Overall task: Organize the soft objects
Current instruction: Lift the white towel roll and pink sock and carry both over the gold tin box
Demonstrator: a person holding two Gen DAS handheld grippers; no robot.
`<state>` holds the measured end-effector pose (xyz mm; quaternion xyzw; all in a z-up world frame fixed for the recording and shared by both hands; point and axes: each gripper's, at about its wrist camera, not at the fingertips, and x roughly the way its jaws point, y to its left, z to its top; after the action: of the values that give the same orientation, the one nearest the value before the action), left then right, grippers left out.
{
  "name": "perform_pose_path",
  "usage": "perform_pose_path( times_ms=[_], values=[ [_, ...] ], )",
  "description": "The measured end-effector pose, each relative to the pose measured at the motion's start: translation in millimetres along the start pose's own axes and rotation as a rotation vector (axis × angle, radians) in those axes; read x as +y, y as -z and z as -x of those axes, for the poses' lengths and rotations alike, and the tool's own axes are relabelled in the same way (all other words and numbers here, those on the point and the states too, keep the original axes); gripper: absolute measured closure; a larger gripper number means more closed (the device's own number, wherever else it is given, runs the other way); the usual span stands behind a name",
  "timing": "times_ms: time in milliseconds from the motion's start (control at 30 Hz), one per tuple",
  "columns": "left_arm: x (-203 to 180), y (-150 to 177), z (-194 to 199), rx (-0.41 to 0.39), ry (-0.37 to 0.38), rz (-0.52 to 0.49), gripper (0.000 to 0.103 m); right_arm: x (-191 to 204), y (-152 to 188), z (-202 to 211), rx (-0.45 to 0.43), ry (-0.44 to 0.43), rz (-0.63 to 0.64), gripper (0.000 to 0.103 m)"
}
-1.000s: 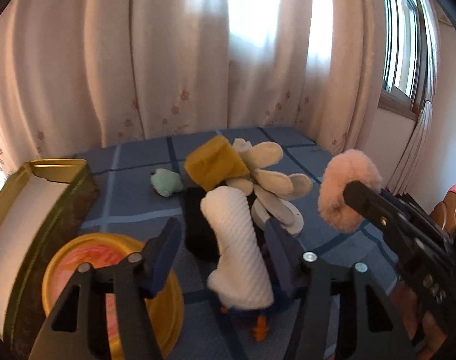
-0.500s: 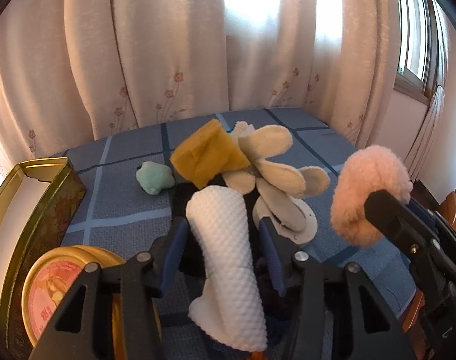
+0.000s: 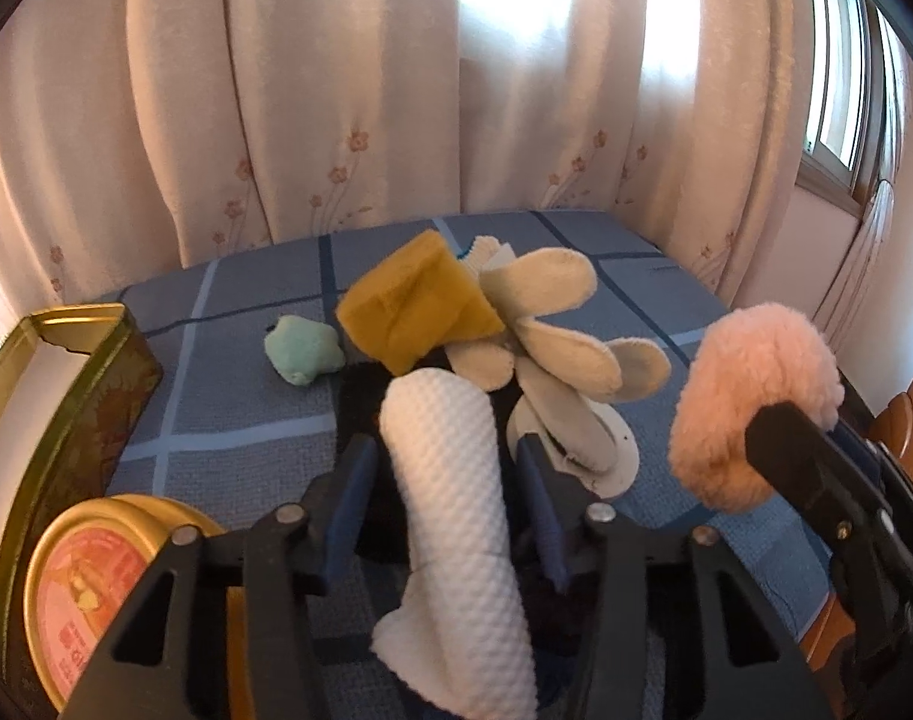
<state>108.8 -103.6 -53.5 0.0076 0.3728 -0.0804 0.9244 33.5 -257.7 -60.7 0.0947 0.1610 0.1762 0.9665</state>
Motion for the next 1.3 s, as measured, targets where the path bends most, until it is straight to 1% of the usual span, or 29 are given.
perform_pose_path(
  times_ms=[33, 67, 100, 167, 233, 333, 500, 700, 933, 1133, 1233, 1300],
  values=[
    [1.5, -0.4, -3.5, 0.015, 0.017, 0.01, 0.071, -0.1, 0.3, -0.5, 0.0, 0.001, 0.001, 0.075],
    [2.5, -0.2, -6.2, 0.026, 0.023, 0.018, 0.079, -0.1, 0.1, -0.6, 0.0, 0.0, 0.0, 0.075],
    [3.6, 0.3, -8.0, 0.03, 0.024, 0.021, 0.081, 0.0, 0.1, -0.4, 0.0, 0.0, 0.0, 0.075],
    [3.5, 1.6, -6.6, 0.021, 0.031, 0.016, 0.089, 0.0, -0.1, -0.4, -0.001, 0.002, 0.002, 0.075],
    [4.6, 2.0, -1.3, 0.001, 0.034, 0.029, 0.09, -0.1, -0.4, -1.1, -0.003, 0.003, 0.003, 0.075],
    [7.6, -1.5, 11.8, -0.056, 0.029, 0.033, 0.09, 0.0, -0.1, -2.0, -0.004, 0.006, 0.004, 0.075],
    [12.0, -10.4, 33.4, -0.144, 0.052, 0.036, 0.09, 0.1, 0.0, -1.9, -0.012, 0.009, 0.006, 0.075],
    [22.2, -21.0, 41.9, -0.192, 0.01, 0.034, 0.09, 4.9, -6.3, -4.9, -0.023, 0.008, 0.029, 0.075],
    [42.8, -29.7, 47.3, -0.208, -0.022, 0.062, 0.09, 16.7, -30.2, -16.9, -0.042, 0.005, 0.069, 0.075],
    [62.7, -32.4, 52.3, -0.198, -0.014, 0.092, 0.09, 33.0, -48.6, -35.0, -0.016, -0.012, 0.093, 0.075],
    [75.9, -34.0, 49.5, -0.175, 0.004, 0.126, 0.09, 36.6, -52.2, -45.7, 0.01, -0.015, 0.091, 0.075],
    [82.5, -32.5, 50.2, -0.178, -0.001, 0.141, 0.09, 39.8, -52.9, -52.6, 0.023, -0.016, 0.096, 0.075]
  ],
)
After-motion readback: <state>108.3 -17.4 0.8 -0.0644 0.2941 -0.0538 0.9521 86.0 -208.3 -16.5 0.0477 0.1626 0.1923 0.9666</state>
